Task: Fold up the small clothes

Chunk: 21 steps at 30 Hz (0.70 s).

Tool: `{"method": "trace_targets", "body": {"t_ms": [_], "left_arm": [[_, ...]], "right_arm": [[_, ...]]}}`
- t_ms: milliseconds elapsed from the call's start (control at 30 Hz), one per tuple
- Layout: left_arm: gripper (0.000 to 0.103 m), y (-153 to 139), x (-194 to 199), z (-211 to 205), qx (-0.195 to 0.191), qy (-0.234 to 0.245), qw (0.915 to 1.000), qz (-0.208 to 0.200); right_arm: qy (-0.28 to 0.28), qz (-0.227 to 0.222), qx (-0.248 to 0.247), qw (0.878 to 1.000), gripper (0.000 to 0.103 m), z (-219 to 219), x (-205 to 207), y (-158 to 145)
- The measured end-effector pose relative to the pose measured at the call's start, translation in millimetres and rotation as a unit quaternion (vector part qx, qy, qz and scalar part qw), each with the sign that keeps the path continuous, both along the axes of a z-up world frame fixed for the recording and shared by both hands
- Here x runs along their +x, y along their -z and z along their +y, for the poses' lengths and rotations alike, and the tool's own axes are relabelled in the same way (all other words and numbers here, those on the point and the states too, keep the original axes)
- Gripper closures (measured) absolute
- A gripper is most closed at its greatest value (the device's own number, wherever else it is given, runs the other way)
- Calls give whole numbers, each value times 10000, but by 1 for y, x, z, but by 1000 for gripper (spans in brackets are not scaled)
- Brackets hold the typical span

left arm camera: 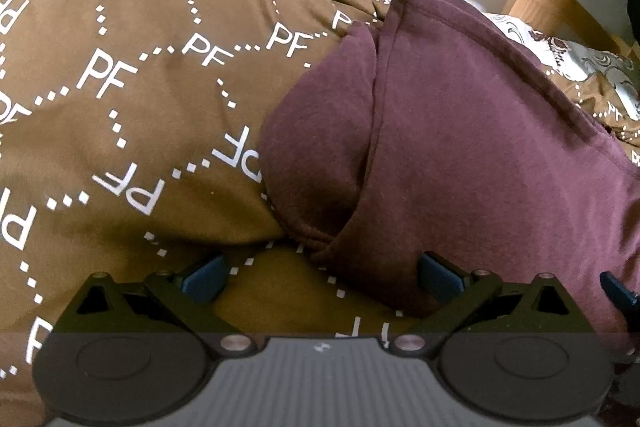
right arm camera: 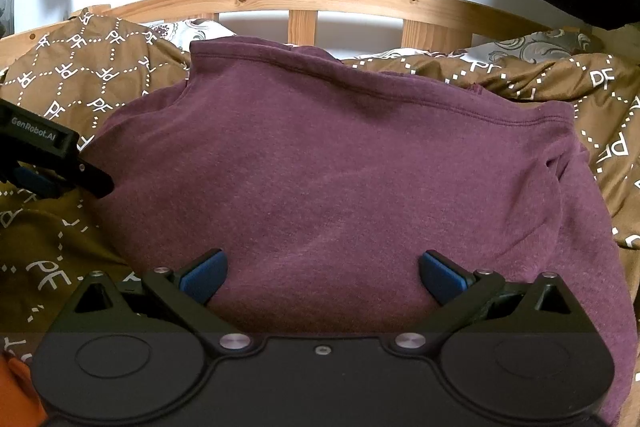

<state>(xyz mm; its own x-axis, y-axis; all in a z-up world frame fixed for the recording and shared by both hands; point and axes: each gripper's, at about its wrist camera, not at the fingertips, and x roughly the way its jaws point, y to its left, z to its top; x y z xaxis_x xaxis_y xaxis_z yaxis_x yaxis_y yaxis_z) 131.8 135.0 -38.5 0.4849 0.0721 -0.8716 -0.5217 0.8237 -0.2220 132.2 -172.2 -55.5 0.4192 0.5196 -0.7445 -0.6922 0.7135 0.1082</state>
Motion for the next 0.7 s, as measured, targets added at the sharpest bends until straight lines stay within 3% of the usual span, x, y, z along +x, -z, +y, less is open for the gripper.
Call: {"method": "trace_targets", "body": {"t_ms": [100, 200, 433, 700], "left_arm": [[1, -14, -4, 7, 80, -208, 9986, -477], [1, -25, 1, 9, 300, 79, 9956, -883], [1, -17, 42, 8, 824, 844, 9916, -526], [1, -7, 60, 14, 697, 1093, 9912, -270]], "right_arm": [[0, 8, 13, 10000, 1, -1, 0, 0], [4, 9, 15, 10000, 1, 0, 0, 0], [9, 20, 27, 10000, 0, -1, 0, 0], [13, 58, 69, 10000, 1, -2, 2, 1]]}}
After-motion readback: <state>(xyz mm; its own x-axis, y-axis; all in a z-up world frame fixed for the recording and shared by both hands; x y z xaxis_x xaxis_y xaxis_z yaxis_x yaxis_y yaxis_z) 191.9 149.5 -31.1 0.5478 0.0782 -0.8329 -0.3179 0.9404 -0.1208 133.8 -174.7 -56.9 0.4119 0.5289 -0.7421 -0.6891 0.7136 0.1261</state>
